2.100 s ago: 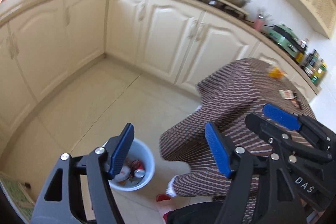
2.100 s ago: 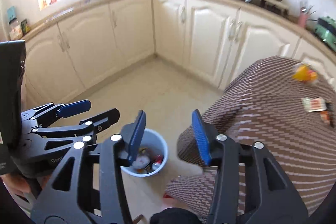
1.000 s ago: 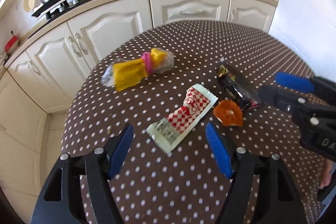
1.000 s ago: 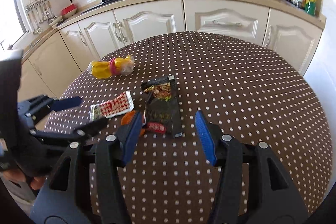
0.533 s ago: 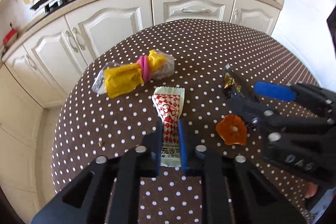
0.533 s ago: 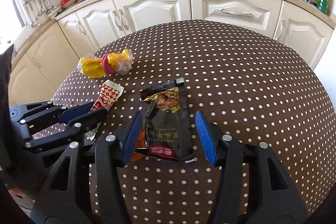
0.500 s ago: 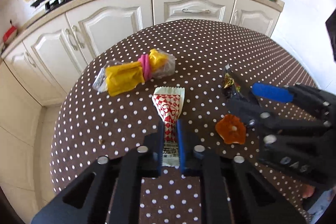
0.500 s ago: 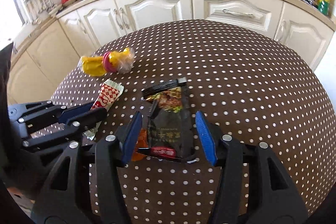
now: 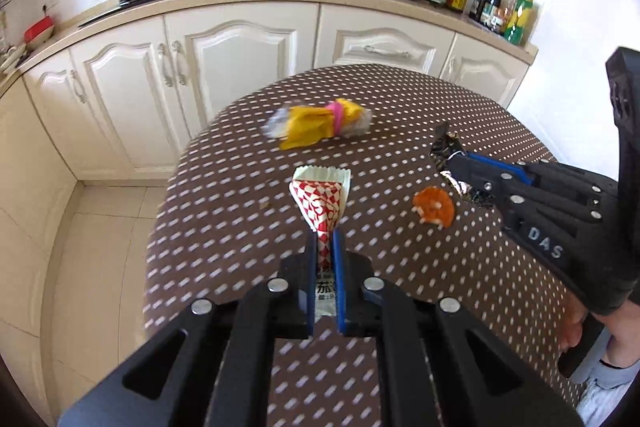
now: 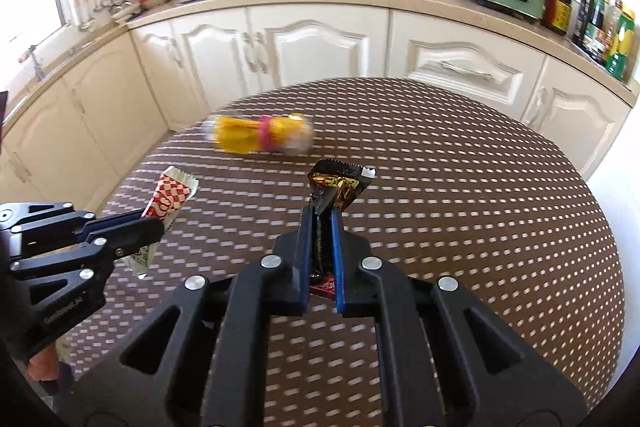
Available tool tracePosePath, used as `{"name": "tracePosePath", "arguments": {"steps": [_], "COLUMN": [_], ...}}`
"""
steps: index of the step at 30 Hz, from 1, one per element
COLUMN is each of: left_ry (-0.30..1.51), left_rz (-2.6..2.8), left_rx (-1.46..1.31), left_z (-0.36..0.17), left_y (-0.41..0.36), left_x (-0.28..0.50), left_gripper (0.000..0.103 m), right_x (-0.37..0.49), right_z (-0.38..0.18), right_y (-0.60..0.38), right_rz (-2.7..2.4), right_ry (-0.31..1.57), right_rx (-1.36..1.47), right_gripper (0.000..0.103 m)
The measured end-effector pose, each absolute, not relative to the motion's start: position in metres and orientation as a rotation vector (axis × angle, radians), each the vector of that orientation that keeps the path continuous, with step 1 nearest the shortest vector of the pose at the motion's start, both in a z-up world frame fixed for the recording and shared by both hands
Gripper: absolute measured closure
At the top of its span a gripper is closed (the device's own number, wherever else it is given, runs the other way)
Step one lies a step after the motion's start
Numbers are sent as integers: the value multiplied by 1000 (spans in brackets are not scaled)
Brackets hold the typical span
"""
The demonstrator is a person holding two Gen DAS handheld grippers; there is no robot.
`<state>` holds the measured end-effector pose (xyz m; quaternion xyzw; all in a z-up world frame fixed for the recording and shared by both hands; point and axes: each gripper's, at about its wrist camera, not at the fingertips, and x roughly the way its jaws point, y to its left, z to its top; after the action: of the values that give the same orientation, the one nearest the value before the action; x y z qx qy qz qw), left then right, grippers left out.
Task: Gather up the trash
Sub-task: 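Carry the checkered packet and dark wrapper over the blue bin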
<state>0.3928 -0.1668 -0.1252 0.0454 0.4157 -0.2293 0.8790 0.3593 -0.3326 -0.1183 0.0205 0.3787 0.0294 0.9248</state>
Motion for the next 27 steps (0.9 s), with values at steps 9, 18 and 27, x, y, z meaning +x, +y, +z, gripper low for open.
{"name": "tracePosePath", "arguments": {"steps": [9, 18, 27], "left_ry": [840, 896, 1000], "left_rz": [-360, -221, -60], "left_rx": [7, -131, -241], "left_z": [-121, -161, -255], "left_y": [-55, 85, 183], "left_x": [357, 321, 298], "left_gripper": [96, 96, 96], "right_x": [332, 323, 329], "right_z": [-89, -107, -204], "right_y": [-217, -59, 60], "right_rz": [273, 518, 653], "right_ry": [708, 738, 925], "right_rx": [1, -39, -62], "right_gripper": [94, 94, 97]}}
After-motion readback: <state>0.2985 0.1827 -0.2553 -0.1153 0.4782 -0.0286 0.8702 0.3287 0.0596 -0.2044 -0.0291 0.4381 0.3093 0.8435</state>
